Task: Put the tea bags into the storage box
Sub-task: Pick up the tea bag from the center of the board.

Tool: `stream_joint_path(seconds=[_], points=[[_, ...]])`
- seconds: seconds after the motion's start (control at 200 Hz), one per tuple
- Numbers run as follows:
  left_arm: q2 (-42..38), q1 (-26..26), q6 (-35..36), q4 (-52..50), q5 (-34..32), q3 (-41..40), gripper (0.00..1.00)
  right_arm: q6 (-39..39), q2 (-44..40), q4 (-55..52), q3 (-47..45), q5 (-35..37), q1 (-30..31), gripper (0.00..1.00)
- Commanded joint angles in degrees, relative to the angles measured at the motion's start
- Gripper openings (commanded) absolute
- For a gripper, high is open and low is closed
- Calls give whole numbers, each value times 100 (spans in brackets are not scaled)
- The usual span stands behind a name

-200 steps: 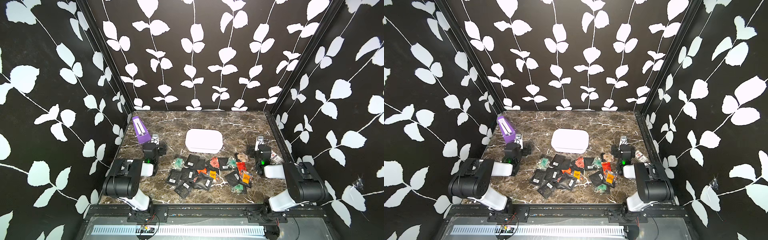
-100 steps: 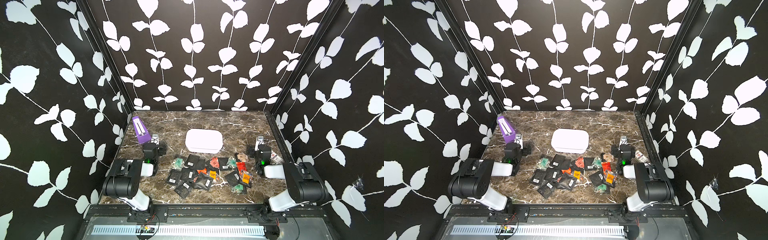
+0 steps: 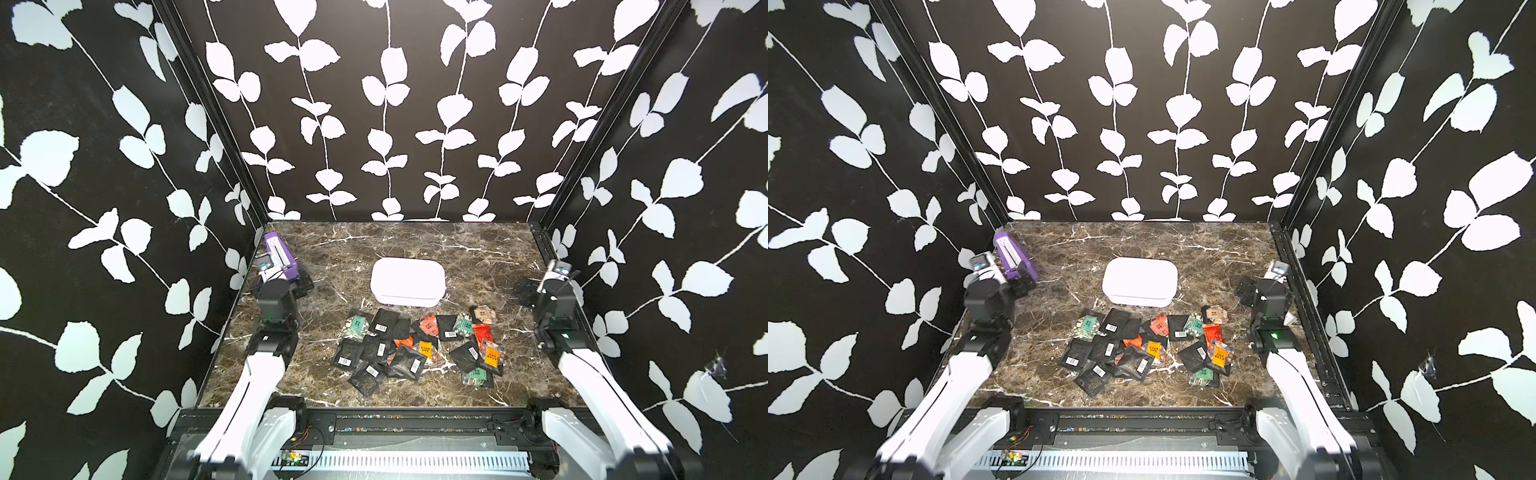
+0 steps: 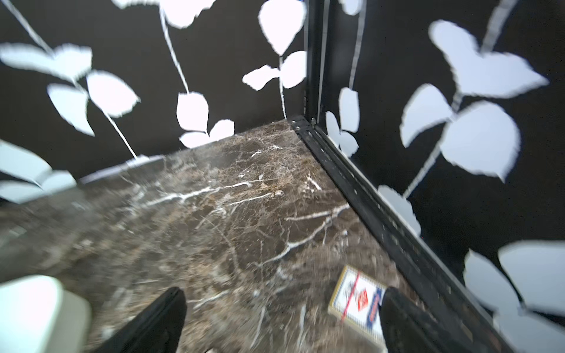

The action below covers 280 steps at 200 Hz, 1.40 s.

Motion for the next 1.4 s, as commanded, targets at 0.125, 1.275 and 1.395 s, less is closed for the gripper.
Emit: stream_joint_path(seconds=[0.125, 1.275, 1.395], points=[[-725, 18, -1011, -1740, 467, 87, 99, 1552, -1105, -1986, 81, -322, -56, 99], [1142, -4917, -4447, -1531, 2498, -321, 6, 5225, 769, -19, -820, -986, 5801, 57], [1601, -5080, -4500, -1325, 2577, -231, 6, 5468, 1188, 300, -850, -854, 6093, 52]])
